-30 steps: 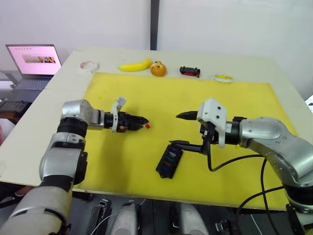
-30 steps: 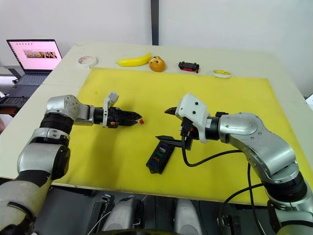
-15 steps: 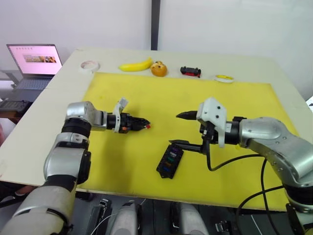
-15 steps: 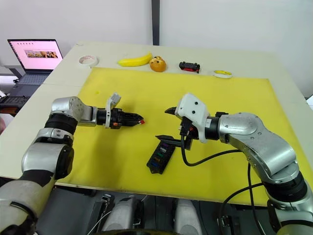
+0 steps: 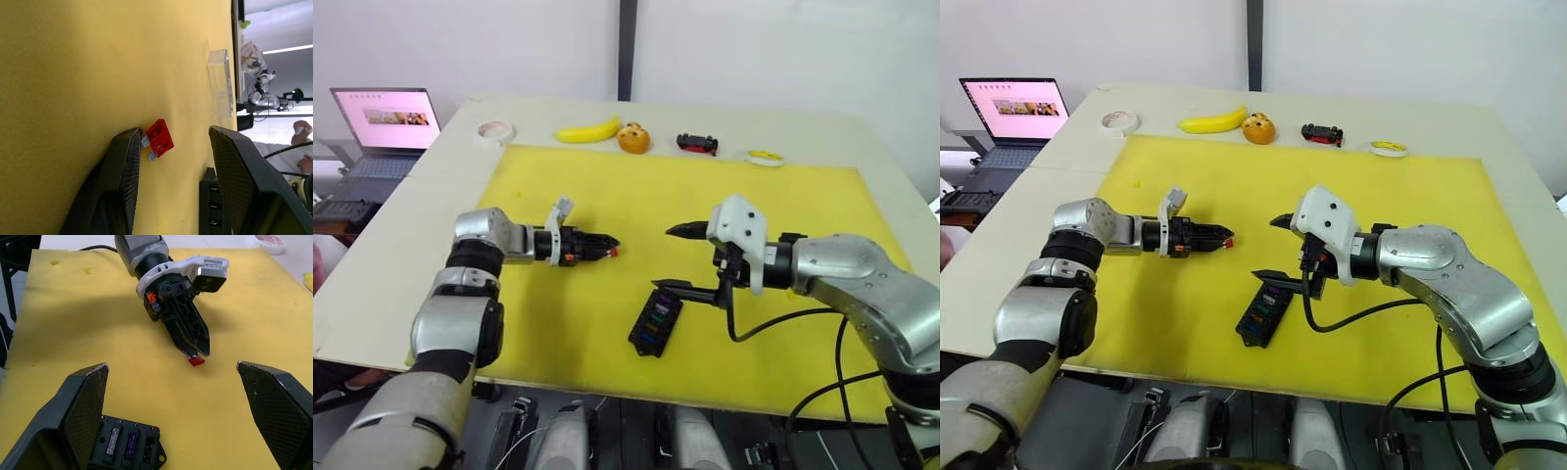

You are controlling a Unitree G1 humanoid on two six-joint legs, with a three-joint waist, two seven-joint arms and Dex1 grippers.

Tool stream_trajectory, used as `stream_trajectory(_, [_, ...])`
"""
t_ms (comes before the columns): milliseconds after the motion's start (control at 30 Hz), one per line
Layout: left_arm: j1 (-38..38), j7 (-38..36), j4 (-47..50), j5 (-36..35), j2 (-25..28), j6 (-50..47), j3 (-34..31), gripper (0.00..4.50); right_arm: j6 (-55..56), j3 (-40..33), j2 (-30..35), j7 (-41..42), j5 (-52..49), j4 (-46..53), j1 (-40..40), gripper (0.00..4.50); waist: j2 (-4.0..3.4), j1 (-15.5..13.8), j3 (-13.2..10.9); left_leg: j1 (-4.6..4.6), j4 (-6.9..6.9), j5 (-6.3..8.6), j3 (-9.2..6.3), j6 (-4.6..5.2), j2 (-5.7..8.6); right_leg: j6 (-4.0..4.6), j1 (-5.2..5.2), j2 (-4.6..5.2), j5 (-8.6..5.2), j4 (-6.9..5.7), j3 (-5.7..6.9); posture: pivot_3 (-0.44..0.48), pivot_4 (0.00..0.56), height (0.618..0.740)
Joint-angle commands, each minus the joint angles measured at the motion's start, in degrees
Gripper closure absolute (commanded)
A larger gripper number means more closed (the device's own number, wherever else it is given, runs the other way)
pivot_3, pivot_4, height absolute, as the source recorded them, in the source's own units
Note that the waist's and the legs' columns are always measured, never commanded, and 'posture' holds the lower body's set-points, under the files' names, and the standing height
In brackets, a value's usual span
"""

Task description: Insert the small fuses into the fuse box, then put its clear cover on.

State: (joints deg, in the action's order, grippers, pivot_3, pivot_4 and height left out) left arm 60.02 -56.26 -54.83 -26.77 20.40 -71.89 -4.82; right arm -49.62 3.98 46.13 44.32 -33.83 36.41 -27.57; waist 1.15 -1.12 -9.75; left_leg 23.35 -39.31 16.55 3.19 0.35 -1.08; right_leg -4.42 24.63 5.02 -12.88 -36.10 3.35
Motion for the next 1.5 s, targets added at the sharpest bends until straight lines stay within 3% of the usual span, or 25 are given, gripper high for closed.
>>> stream_trajectory(33, [-0.75, -0.45, 0.04, -0.21, -1.50, 0.27, -0.30, 2.17, 0.67, -0.52, 0.25, -0.22, 0.11, 1.95, -1.31, 0.00, 0.00, -0.01, 0.00, 0.00, 0.00, 0.00, -0.02, 0.00, 0.03, -0.01, -0.01, 0.02, 0.00, 0.00, 0.00, 0.000, 0.150, 0.737])
stream_trajectory(67, [-0.85, -0.35, 0.04, -0.09, -1.58, 0.26, -0.41, 2.17, 0.71, -0.52, 0.25, -0.19, 0.10, 1.94, -1.29, 0.00, 0.00, -0.01, 0.00, 0.00, 0.00, 0.00, -0.03, 0.00, 0.05, -0.01, -0.02, 0.03, -0.01, 0.00, 0.00, 0.000, 0.150, 0.737])
stream_trajectory(200, [-1.99, -0.75, 0.96, 1.09, -1.30, 0.69, 1.13, 3.49, 0.80, -0.39, 0.40, -0.16, 0.33, 2.02, -1.15, 0.00, 0.00, 0.10, 0.00, 0.00, 0.00, 0.01, -0.06, 0.01, 0.09, -0.03, -0.03, 0.05, -0.02, 0.00, 0.00, 0.000, 0.150, 0.737])
stream_trajectory(1433, [-8.78, -5.64, 5.52, 5.99, -1.02, 8.45, 7.73, 3.49, 0.90, -0.18, 0.44, 0.25, 1.62, 1.98, -0.92, 0.00, -0.04, 0.28, 0.09, -0.09, 0.00, 0.01, -0.11, 0.02, 0.09, -0.06, -0.11, 0.05, -0.03, -0.01, 0.00, 0.000, 0.150, 0.737])
stream_trajectory(1500, [-8.68, -5.52, 5.32, 5.97, -1.02, 8.53, 7.67, 4.29, 0.92, -0.19, 0.43, 0.28, 1.64, 1.87, -0.98, 0.00, -0.04, 0.28, 0.10, -0.09, 0.00, 0.01, -0.11, 0.02, 0.09, -0.06, -0.12, 0.05, -0.04, -0.01, 0.00, 0.000, 0.150, 0.737])
